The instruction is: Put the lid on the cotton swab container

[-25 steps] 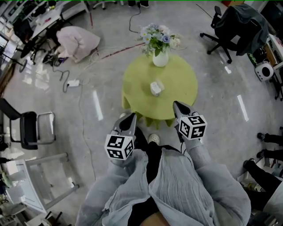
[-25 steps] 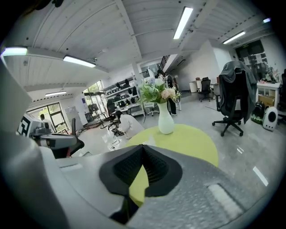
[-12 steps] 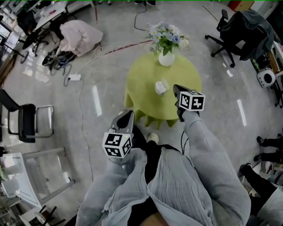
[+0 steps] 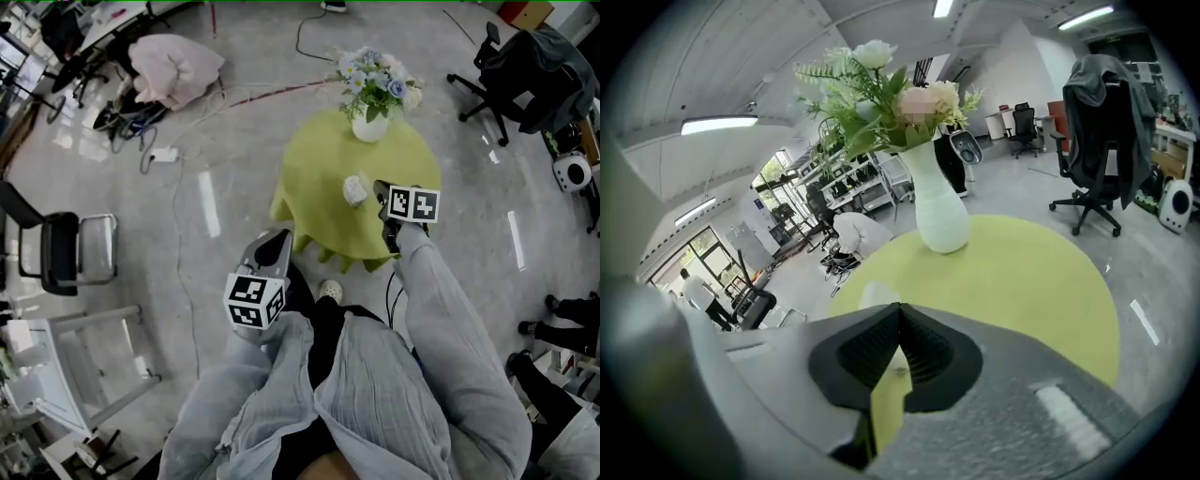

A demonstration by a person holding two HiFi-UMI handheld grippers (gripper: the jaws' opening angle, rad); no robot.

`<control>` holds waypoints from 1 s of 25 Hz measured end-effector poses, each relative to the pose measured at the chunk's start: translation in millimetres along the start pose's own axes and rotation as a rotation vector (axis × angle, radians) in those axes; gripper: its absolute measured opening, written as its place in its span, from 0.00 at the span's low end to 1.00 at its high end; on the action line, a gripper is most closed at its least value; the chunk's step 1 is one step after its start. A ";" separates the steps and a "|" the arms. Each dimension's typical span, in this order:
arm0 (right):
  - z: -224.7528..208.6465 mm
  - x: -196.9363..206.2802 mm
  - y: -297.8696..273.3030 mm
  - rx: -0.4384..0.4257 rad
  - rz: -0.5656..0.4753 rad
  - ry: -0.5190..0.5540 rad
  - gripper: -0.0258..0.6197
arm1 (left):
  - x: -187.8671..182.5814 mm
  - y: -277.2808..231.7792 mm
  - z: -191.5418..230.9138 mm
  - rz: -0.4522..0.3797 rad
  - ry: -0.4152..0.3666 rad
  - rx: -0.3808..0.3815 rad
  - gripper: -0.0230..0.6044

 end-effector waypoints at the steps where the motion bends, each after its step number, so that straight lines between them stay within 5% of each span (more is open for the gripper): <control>1: 1.8 0.8 -1.0 -0.001 0.004 0.004 0.04 | 0.0 -0.6 3.0 0.003 0.001 0.003 0.07; 6: 13.9 4.6 -6.1 -0.016 0.022 0.017 0.04 | 0.3 -4.7 17.8 0.020 0.012 0.013 0.07; 25: 42.8 20.8 -26.3 0.013 0.141 0.323 0.04 | 10.0 -12.3 28.8 0.019 0.052 0.004 0.07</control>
Point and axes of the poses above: the fingertips, and each gripper's own axes: y backward along the fingers, z to its left, x out of its underside, the point moved 6 cm from there along y, backward along the fingers, and after that the axes turned 8 degrees about -y, right-handed, at the moved point
